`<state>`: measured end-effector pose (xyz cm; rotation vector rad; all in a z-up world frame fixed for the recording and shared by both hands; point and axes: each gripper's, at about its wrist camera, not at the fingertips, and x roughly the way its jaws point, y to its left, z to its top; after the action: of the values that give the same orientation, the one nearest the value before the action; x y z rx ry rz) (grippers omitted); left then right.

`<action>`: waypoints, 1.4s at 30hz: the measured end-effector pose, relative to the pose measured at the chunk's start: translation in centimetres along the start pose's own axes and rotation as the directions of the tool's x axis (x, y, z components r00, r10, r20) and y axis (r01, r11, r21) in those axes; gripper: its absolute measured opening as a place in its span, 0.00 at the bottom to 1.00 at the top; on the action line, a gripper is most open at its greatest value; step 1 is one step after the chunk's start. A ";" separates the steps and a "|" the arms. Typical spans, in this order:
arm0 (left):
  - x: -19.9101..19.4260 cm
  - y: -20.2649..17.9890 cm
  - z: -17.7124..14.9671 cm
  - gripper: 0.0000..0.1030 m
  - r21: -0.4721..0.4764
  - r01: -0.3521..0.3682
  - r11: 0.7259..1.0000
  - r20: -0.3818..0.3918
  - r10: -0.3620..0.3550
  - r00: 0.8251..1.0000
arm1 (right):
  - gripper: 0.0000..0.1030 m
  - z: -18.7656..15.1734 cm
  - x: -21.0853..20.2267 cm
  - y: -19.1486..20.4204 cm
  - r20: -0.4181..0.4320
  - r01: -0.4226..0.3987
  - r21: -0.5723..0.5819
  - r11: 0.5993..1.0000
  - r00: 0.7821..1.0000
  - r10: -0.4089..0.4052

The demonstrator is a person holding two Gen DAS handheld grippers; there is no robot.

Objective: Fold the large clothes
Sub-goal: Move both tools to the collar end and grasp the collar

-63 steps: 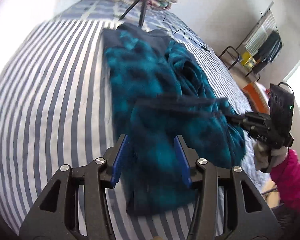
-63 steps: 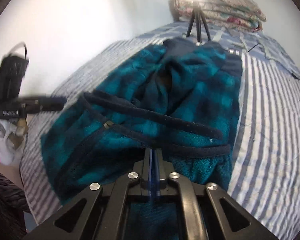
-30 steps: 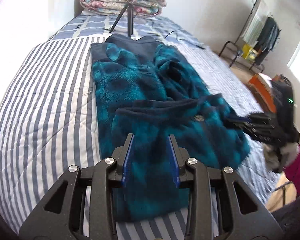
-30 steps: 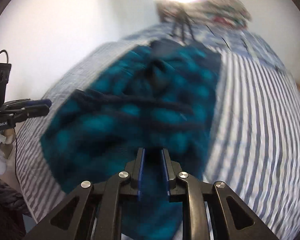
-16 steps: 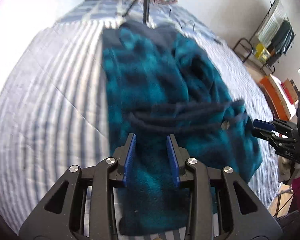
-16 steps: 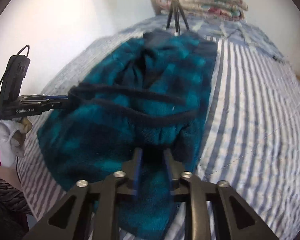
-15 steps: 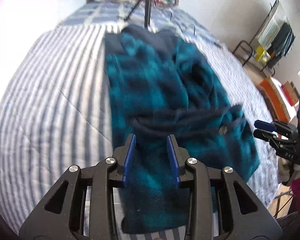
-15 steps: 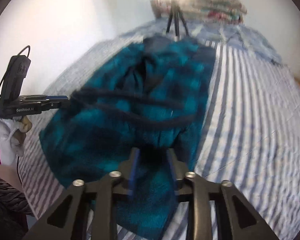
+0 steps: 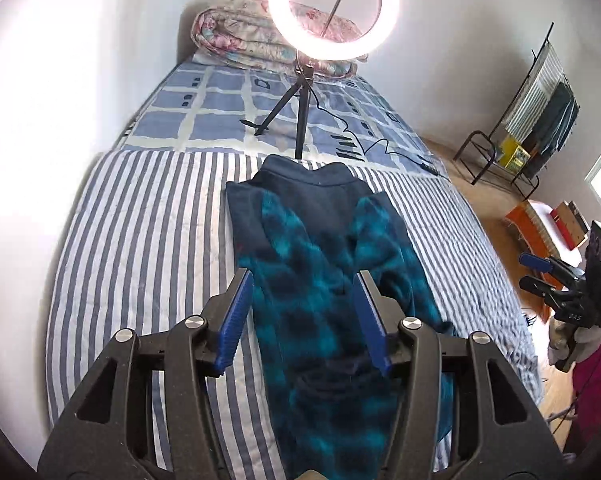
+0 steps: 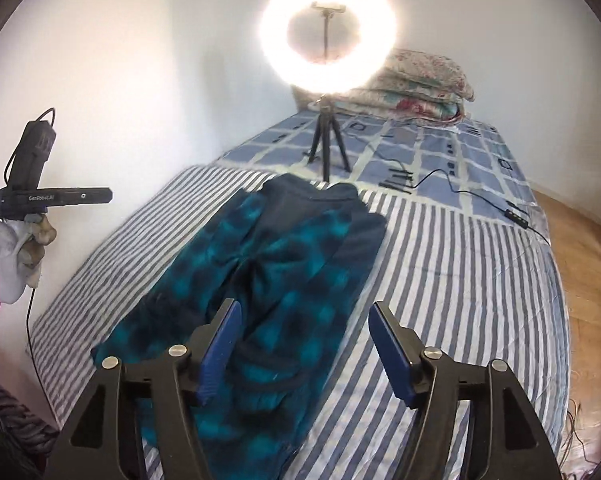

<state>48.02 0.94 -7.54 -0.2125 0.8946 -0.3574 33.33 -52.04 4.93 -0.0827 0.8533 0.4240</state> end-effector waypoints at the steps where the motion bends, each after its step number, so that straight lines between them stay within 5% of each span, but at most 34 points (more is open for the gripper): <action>1: 0.4 0.3 0.5 0.59 -0.010 0.010 1.000 -0.006 -0.010 1.000 | 0.67 0.8 0.5 -0.8 -0.001 -0.001 0.019 1.000 1.000 0.001; 9: 7.8 5.0 4.1 0.60 -0.147 0.057 0.988 -0.041 -0.063 0.997 | 0.67 3.2 6.1 -6.3 -0.020 -0.042 0.162 0.986 0.999 0.046; 18: 18.5 9.8 5.7 0.60 -0.202 0.030 0.979 -0.122 -0.056 0.991 | 0.66 3.9 16.4 -11.6 -0.055 -0.098 0.296 0.950 0.991 0.120; 24: 23.1 13.0 6.0 0.60 -0.313 0.053 0.948 -0.124 -0.096 0.988 | 0.63 4.0 22.3 -14.1 -0.066 -0.129 0.370 0.920 0.984 0.164; 32: 26.6 11.7 6.8 0.59 -0.228 0.082 0.970 -0.144 -0.117 0.983 | 0.54 4.3 27.8 -16.6 -0.035 -0.209 0.470 0.857 0.966 0.255; 36: 27.5 10.7 7.1 0.31 -0.219 0.099 0.971 -0.147 -0.133 0.980 | 0.48 5.0 29.1 -16.4 -0.018 -0.259 0.466 0.846 0.953 0.301; 38: 27.9 9.6 7.1 0.17 -0.180 0.089 0.980 -0.139 -0.115 0.984 | 0.23 5.4 29.7 -15.9 -0.035 -0.273 0.452 0.850 0.946 0.322; 42: 27.1 7.5 7.2 0.08 -0.099 0.065 0.993 -0.101 -0.075 0.992 | 0.08 6.1 29.9 -13.6 -0.081 -0.221 0.346 0.912 0.961 0.264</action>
<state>70.83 -2.48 -25.18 -0.3161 1.0104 -0.3946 60.39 -53.16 -14.66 0.3185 1.0558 0.5052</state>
